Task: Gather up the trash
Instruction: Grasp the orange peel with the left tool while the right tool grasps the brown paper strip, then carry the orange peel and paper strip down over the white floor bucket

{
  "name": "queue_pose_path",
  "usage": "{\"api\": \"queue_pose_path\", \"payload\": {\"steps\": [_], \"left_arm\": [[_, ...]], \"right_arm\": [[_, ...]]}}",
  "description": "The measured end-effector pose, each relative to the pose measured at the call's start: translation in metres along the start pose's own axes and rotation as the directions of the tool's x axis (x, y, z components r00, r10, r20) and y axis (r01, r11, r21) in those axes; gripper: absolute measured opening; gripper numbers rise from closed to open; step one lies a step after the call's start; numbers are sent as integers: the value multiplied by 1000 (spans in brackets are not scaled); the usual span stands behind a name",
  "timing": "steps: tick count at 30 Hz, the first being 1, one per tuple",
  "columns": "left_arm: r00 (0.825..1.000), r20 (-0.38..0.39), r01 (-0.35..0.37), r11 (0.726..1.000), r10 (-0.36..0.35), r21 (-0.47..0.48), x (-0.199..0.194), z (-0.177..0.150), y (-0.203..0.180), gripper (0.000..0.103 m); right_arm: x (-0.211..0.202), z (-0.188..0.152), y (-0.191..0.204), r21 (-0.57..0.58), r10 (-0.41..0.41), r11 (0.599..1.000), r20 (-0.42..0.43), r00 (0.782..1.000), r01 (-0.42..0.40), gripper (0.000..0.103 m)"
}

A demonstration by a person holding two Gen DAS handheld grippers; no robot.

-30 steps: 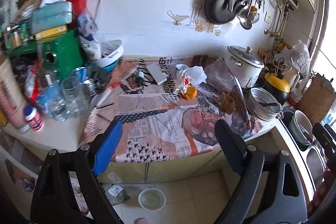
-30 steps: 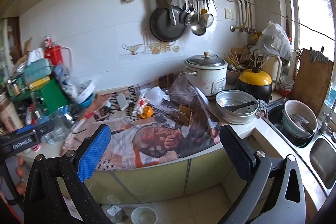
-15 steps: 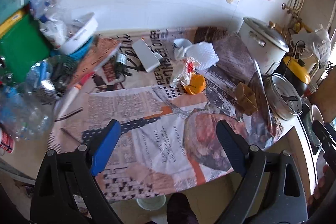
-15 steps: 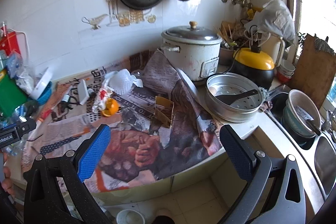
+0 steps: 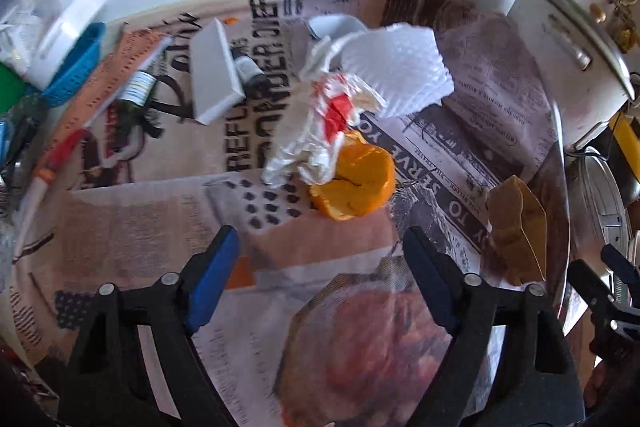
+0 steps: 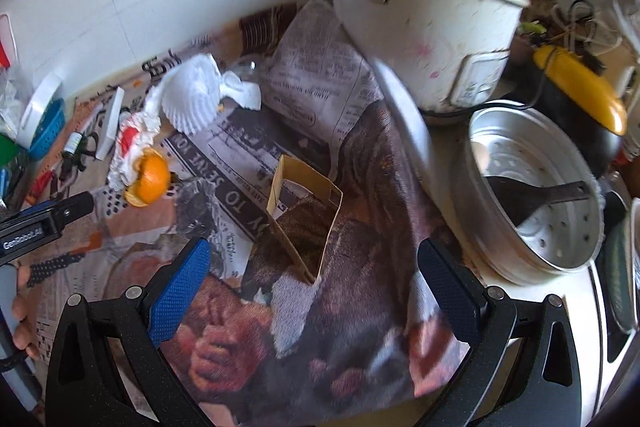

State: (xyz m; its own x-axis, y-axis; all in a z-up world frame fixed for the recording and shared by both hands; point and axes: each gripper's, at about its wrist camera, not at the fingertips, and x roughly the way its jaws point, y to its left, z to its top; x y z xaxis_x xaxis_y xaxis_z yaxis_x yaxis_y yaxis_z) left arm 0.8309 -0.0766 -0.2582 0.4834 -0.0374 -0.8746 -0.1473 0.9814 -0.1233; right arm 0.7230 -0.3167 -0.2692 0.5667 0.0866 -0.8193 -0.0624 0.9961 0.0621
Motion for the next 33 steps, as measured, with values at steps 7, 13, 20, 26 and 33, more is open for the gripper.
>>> {"api": "queue_pose_path", "payload": {"steps": [7,13,20,26,33], "left_arm": [[999,-50,6,996,-10,-86,45,13,-4,74],[993,-45,101,979,-110,-177,62,22,0,61],[996,-23,87,987,-91,-139,61,21,-13,42],[994,-23,106,989,-109,-107,45,14,-16,14],[995,32,98,994,-97,-42,5,7,-14,9]], "right_arm": [[40,12,-9,-17,68,997,-84,994,-70,101],[58,13,-23,28,123,992,-138,983,-121,78],[56,10,-22,20,164,986,-139,977,-163,39],[49,10,-15,23,198,980,-115,973,-197,20],[28,17,-5,19,240,971,-48,970,-239,15]]}}
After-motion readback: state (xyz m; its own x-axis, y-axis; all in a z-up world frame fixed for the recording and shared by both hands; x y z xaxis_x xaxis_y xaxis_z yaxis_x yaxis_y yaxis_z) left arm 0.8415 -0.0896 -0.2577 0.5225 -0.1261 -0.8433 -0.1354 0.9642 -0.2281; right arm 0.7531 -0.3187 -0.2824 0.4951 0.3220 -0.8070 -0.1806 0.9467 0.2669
